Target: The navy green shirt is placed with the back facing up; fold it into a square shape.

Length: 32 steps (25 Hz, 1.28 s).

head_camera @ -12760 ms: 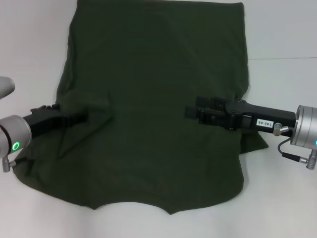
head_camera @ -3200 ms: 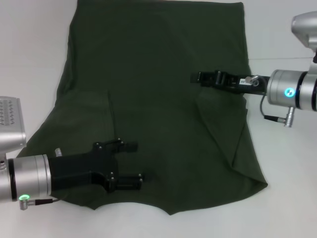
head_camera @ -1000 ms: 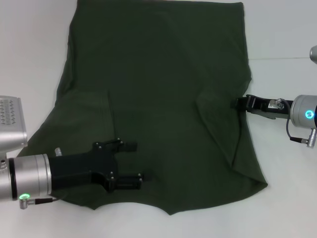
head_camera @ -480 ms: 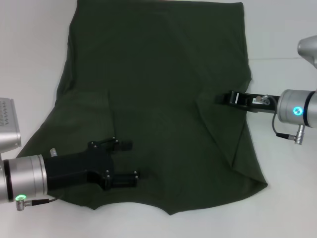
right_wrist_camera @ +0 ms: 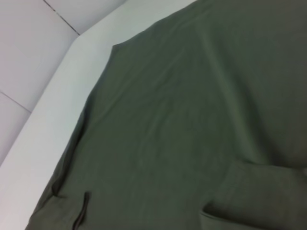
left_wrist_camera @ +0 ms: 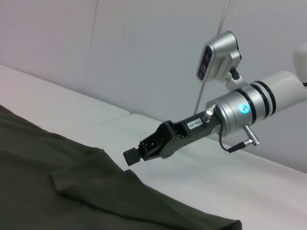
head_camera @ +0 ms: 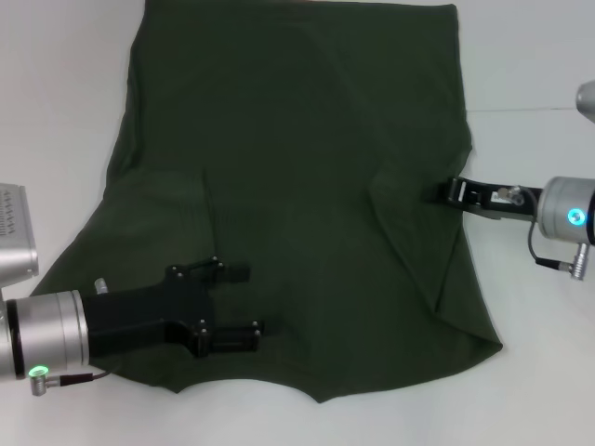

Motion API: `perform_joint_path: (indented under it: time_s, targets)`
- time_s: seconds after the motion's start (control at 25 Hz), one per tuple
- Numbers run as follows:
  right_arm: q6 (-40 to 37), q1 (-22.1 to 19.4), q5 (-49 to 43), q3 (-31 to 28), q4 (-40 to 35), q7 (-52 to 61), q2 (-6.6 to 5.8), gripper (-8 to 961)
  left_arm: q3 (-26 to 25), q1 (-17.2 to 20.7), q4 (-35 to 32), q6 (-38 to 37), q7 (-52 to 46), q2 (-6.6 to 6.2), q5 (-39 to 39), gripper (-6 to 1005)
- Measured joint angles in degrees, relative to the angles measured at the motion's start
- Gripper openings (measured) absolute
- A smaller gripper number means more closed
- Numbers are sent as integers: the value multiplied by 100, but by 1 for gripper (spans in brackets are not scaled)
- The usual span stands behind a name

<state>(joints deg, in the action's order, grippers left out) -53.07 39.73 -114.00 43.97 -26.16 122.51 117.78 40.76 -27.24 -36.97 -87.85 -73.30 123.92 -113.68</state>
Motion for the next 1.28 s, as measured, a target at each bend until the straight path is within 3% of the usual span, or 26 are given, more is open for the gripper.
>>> perform_joint_path:
  time_s: [0.52,0.88,1.08,1.28]
  targets:
    - [125,-225,-251,29,28,496,-244,82,32,-19,13,-7,0,0,1,917]
    - [137,-168,-264,44,27,502,-250,154,44,-32,15,-4,0,8,5,916]
    - [269,-165,-264,47,33,513,-241,387,30,-19,15,-3,0,9,5,916]
    - [563,-154,-264,49,146,511,-194,407,32,-19,15,-3,0,9,4,916]
